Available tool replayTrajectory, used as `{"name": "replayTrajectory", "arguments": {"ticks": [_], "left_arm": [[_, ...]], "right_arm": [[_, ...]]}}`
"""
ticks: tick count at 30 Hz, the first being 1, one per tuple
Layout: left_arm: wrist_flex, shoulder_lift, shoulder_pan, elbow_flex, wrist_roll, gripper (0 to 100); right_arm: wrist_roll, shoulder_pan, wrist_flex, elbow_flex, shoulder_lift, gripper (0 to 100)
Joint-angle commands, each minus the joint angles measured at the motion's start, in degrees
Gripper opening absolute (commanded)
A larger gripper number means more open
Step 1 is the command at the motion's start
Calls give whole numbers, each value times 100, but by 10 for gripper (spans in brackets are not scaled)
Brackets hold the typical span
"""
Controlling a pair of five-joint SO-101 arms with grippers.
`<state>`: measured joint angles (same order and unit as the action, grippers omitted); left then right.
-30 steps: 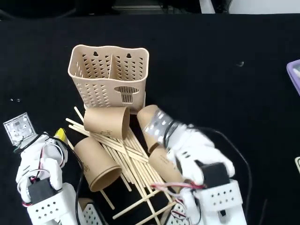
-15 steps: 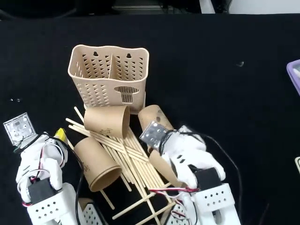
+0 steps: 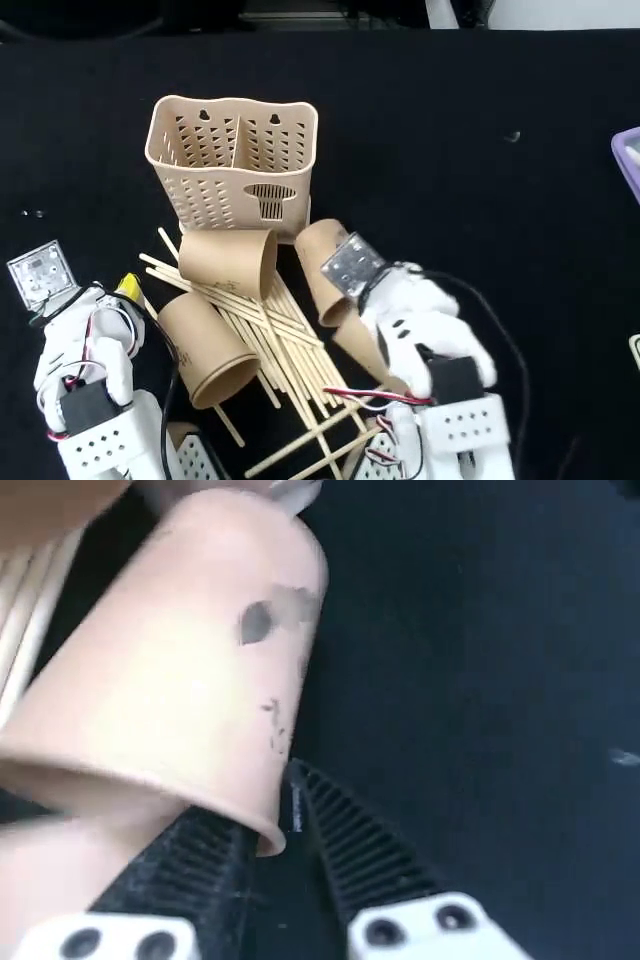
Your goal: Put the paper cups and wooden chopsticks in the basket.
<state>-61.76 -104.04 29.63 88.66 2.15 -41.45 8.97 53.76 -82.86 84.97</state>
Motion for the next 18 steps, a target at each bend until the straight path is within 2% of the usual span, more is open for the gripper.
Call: {"name": "replayTrajectory", "arguments": {"ticks": [1, 4, 8, 18], "left_arm": [[-26, -26, 13, -13, -9, 241], [-26, -26, 13, -13, -9, 241], [-26, -26, 13, -13, -9, 241], [-35, -26, 13, -13, -9, 241]], "right_arm": [[211, -220, 1275, 1859, 110, 11], [220, -211, 1767, 2598, 66, 11], [510, -229, 1802, 3011, 57, 11], [1855, -229, 1433, 3266, 48, 11]]}}
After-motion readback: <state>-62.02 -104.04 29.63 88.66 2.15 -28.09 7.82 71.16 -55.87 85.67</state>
